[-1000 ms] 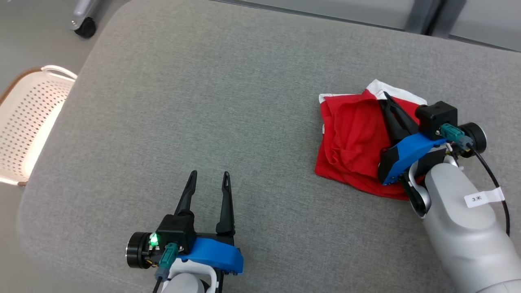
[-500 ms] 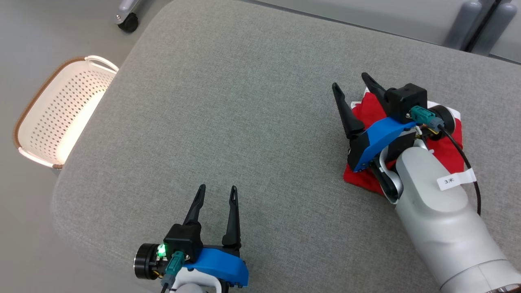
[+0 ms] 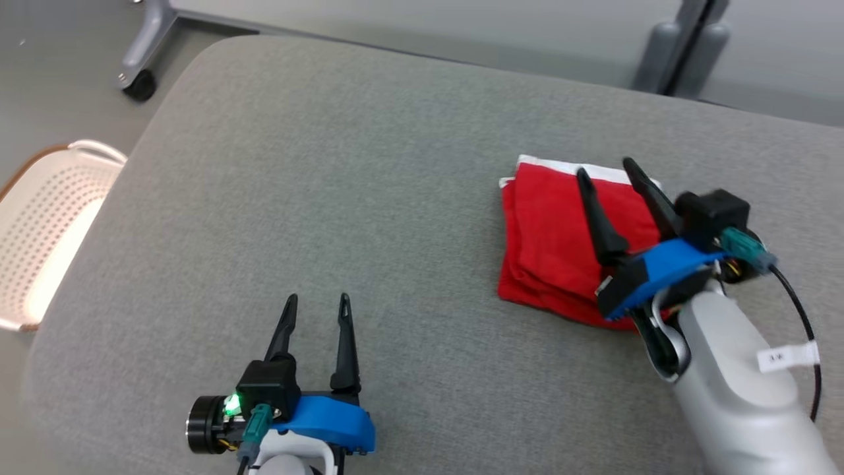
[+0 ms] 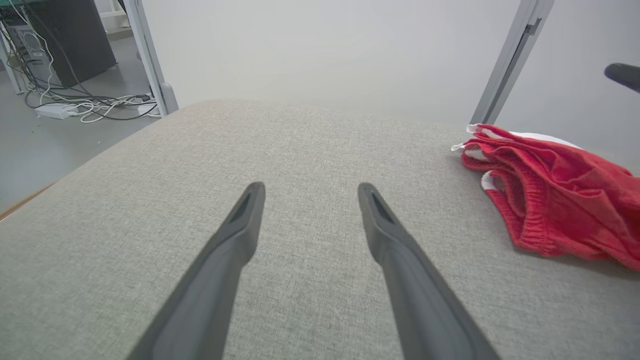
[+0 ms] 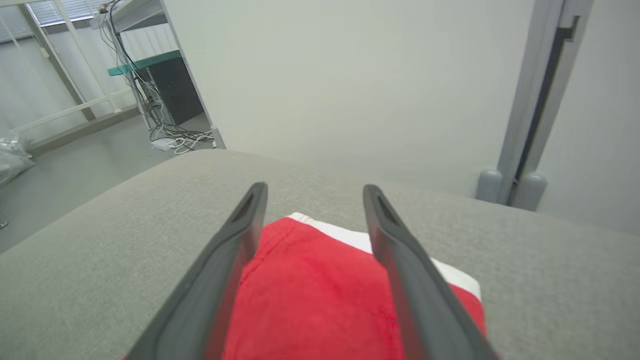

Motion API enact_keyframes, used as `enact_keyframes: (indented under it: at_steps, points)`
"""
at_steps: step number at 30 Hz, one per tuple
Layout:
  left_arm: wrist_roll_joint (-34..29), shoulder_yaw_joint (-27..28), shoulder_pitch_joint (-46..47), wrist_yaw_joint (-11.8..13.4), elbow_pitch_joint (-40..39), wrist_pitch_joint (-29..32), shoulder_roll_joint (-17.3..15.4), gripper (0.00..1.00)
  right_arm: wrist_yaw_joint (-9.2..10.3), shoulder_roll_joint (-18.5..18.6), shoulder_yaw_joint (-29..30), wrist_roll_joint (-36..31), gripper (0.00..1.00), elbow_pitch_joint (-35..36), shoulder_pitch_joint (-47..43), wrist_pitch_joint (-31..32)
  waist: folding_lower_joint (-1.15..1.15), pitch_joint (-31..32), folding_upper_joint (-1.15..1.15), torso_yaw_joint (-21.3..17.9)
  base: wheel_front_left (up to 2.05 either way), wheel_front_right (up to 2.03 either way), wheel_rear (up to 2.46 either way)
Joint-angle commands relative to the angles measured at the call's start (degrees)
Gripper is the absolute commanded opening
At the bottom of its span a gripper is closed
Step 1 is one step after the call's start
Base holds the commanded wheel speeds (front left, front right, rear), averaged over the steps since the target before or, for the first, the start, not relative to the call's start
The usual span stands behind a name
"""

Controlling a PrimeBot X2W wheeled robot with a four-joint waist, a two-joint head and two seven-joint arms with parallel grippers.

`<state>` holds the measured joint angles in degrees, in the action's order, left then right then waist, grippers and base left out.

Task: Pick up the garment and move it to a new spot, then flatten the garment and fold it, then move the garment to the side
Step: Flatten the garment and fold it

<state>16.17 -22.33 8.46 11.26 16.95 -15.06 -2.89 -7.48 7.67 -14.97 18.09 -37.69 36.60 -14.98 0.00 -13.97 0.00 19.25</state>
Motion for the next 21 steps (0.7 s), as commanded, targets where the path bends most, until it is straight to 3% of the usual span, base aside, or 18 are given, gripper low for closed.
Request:
enact_keyframes:
  at_steps: [1, 11, 18, 21]
  points:
    - [-0.75, 0.92, -0.48, 0.00, 0.21, -0.14, 0.00, 1.00, -0.01, 0.04, 1.41, -1.31, 1.00, 0.68, -2.03, -0.29, 0.00, 2.25, 0.00, -2.60, 0.00, 0.00, 0.00]
    - [-4.96, 6.54, -2.71, -0.97, 1.82, -0.14, -0.01, 1.00, -0.01, -2.79, 17.52, -11.05, 1.00, 4.48, -14.78, -0.29, 0.00, 8.14, 0.00, -11.51, 0.00, 0.00, 0.00]
    - [-7.94, 10.10, -5.02, -1.76, 3.85, -0.14, 0.00, 1.00, -0.01, -4.65, 19.57, -14.54, 1.00, 5.02, -21.40, -0.29, 0.00, 11.97, 0.00, -16.49, 0.00, 0.00, 0.00]
    - [-8.88, 11.21, -5.98, -2.23, 4.74, -0.14, 0.02, 1.00, -0.01, -4.74, 18.78, -13.10, 1.00, 5.40, -23.27, -0.29, 0.00, 13.12, 0.00, -18.26, 0.00, 0.00, 0.00]
